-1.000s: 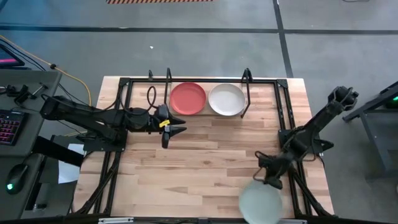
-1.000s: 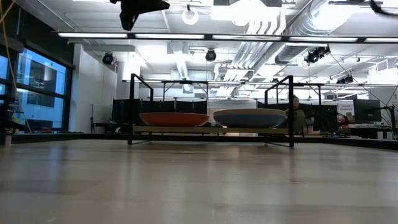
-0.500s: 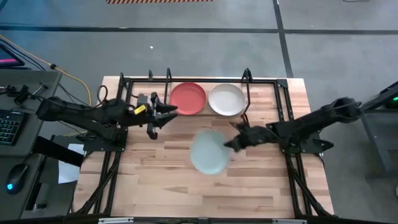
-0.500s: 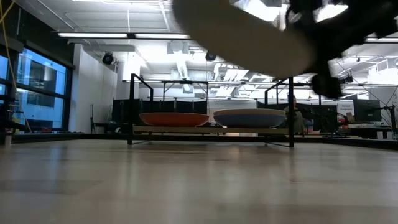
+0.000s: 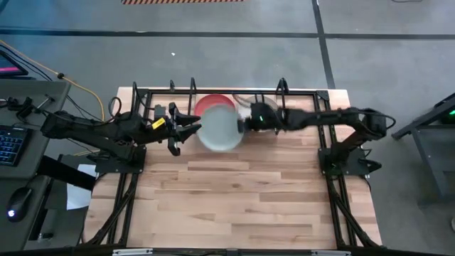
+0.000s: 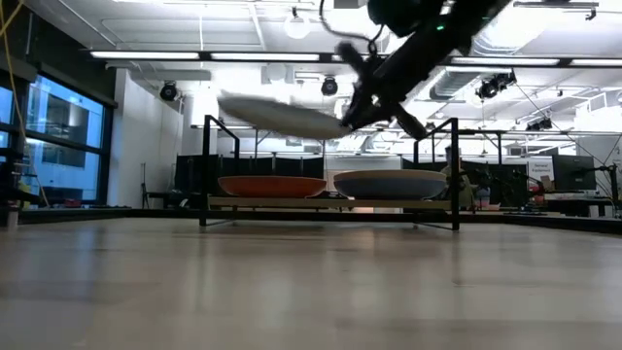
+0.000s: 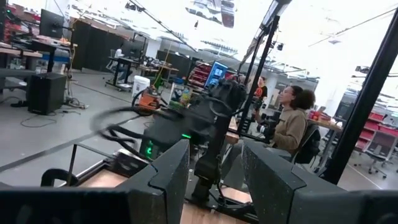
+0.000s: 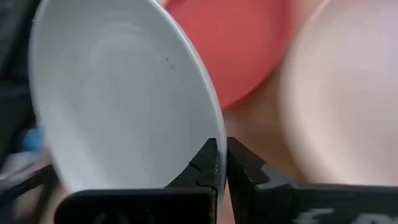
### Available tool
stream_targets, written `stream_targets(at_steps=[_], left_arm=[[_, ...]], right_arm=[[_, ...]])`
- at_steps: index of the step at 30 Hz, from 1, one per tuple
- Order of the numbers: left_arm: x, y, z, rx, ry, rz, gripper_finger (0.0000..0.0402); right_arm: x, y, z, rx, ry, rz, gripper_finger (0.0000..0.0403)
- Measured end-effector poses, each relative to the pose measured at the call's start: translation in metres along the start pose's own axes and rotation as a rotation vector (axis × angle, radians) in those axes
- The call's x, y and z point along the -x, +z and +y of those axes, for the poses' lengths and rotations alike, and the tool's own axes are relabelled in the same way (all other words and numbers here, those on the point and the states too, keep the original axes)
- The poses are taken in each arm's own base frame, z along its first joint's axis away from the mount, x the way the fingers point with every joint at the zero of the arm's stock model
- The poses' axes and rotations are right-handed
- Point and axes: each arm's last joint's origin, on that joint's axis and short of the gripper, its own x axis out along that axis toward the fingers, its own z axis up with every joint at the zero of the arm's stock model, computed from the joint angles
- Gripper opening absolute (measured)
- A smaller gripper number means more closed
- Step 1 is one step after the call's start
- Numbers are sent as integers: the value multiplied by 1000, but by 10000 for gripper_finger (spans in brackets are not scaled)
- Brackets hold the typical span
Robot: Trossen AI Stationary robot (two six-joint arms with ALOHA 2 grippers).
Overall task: Place and stack plates onto a shelf
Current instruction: Stack the white plate on top of the orange plate
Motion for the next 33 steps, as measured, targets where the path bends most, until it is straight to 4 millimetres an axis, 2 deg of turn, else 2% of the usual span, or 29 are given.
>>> stream_targets(at_steps=[5, 9, 15, 18, 23, 33], left_arm=[[0, 0, 0, 1, -1, -3, 137], [0, 0, 0, 1, -1, -3, 137], [0, 0, 0, 0, 0, -3, 137], [0, 0, 0, 0, 0, -3, 137], [0, 0, 0, 0, 0, -3, 137], [0, 0, 0, 0, 2, -3, 137]], right_arm=[[-3, 63, -3, 9, -80, -100, 0], [-22, 90, -8, -3, -128, -94, 0], [-60, 93, -6, 9, -139, 32, 0], [-72, 94, -5, 3, -128, 52, 0], [-82, 95, -10, -12, -128, 83, 0], [-82, 95, -12, -26, -129, 93, 1]])
